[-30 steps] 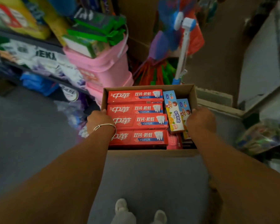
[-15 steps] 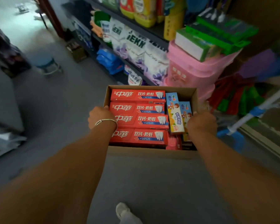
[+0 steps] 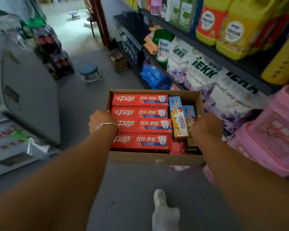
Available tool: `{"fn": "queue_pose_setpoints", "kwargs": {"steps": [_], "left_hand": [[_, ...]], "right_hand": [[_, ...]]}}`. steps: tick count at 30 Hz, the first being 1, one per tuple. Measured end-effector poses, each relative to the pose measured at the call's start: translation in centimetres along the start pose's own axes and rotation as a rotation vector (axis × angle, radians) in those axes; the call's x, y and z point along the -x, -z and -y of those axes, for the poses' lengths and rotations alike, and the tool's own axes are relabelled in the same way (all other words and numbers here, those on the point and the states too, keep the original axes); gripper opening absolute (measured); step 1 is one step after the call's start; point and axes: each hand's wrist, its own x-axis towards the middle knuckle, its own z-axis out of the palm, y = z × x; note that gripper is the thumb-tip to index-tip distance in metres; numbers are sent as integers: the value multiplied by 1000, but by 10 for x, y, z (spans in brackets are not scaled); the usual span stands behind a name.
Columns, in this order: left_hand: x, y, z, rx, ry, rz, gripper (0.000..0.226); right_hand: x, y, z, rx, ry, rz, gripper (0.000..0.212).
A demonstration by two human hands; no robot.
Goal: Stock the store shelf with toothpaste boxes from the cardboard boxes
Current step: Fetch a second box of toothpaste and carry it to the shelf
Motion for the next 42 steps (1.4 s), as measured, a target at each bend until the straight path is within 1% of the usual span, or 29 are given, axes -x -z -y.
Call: {"fn": "queue_pose_setpoints", "kwargs": {"steps": [4,11,23,29,33,37,42], "left_hand": [[-88,-8,-26,13,46,-22,38],[-239,-18,-87,76,110,-42,37],[-517,-19,-186,62,46,-40,37],[-641,-35,-252,28,33,-35,39],[-704,-55,-291,22,15,-29,38],[-776,-76,-337,-3,5,-10,40],[-862,-98,-382,-42,-18,19,41]], "right_hand": [[-47,-44,75,46,56,45,33],[-134,-115,215,2,75,55,34],[-245,-241,451,1,26,28,34],[-315,-291,545,-27,-2,26,34],[-365,-319,594,-40,-11,38,32],[-423,-351,651,-32,-16,12,34],[-476,-387,716,-51,-49,-9,34]]}}
